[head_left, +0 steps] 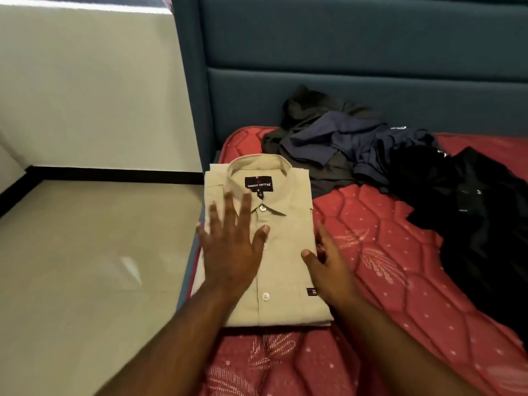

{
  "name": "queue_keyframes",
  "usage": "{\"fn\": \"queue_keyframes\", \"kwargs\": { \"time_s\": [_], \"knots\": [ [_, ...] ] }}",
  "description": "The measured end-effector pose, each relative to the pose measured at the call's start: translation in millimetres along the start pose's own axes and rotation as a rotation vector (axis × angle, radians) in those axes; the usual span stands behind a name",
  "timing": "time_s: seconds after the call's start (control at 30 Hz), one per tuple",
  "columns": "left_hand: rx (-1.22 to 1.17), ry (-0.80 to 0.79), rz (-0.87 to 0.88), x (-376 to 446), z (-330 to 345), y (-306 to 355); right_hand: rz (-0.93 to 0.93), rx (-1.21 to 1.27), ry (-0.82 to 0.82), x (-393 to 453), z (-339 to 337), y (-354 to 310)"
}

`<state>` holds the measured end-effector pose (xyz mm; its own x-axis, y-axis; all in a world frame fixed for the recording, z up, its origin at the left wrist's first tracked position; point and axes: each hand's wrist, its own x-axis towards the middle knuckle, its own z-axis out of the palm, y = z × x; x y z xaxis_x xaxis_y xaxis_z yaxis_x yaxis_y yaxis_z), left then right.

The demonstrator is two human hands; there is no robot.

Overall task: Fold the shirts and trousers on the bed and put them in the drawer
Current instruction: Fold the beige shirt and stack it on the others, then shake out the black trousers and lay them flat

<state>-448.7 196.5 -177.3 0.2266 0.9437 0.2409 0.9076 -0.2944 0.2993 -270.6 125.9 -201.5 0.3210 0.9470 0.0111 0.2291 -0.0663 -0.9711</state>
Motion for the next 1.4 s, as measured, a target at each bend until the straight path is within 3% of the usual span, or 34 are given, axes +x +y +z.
{"fn": "queue_keyframes", "kwargs": {
  "time_s": [0.1, 0.2, 0.27, 0.33, 0.43, 0.5, 0.6, 0.73, 0.83, 0.97, 1.07, 1.13, 1.2, 1.27, 1.33, 1.4],
  "knots": [
    [0.041, -0.151, 0.117, 1, 6, 3, -0.029, -0.115, -0.052, -8, -6, 6],
    [0.136, 0.047, 0.108, -1, 2, 31, -0.045, -0.16, -0.189, -15, -32, -4],
    [0.119, 0.117, 0.252, -12, 5, 76, -0.08, -0.336, -0.189, -20, -70, -8],
    [0.083, -0.025, 0.391, -26, 15, 132, -0.057, -0.569, -0.075, -27, -125, -3],
    [-0.001, -0.352, 0.456, -36, 50, 210, 0.057, -1.021, 0.127, -43, -212, 13],
    [-0.077, -0.433, 0.5, -39, 74, 260, 0.191, -1.227, 0.198, -58, -268, 27],
    [-0.115, -0.503, 0.556, -39, 103, 323, 0.387, -1.259, 0.073, -74, -328, 47],
    [0.07, -0.568, 0.547, -46, 108, 364, 0.243, -1.329, -0.024, -94, -344, 65],
    [0.142, -0.509, 0.599, -66, 94, 355, 0.247, -1.18, -0.03, -125, -326, 65],
    [0.14, -0.505, 0.637, -149, 65, 298, 0.257, -1.088, -0.072, -205, -294, 48],
    [0.017, -0.521, 0.604, -247, 33, 235, 0.276, -1.09, -0.187, -286, -254, 25],
    [-0.191, -0.41, 0.605, -304, 19, 192, 0.303, -1.1, -0.235, -339, -222, 11],
    [-0.563, -0.367, 0.37, -350, 0, 168, 0.34, -1.063, -0.218, -382, -187, -4],
    [-1.094, -0.391, -0.179, -384, -19, 156, 0.322, -0.933, -0.219, -422, -151, -20],
    [-1.564, -0.393, -0.702, -412, -45, 137, 0.279, -0.796, -0.33, -459, -120, -37],
    [-1.65, -0.594, -1.031, -429, -68, 117, 0.359, -0.616, -0.417, -491, -96, -55]
  ]
}}
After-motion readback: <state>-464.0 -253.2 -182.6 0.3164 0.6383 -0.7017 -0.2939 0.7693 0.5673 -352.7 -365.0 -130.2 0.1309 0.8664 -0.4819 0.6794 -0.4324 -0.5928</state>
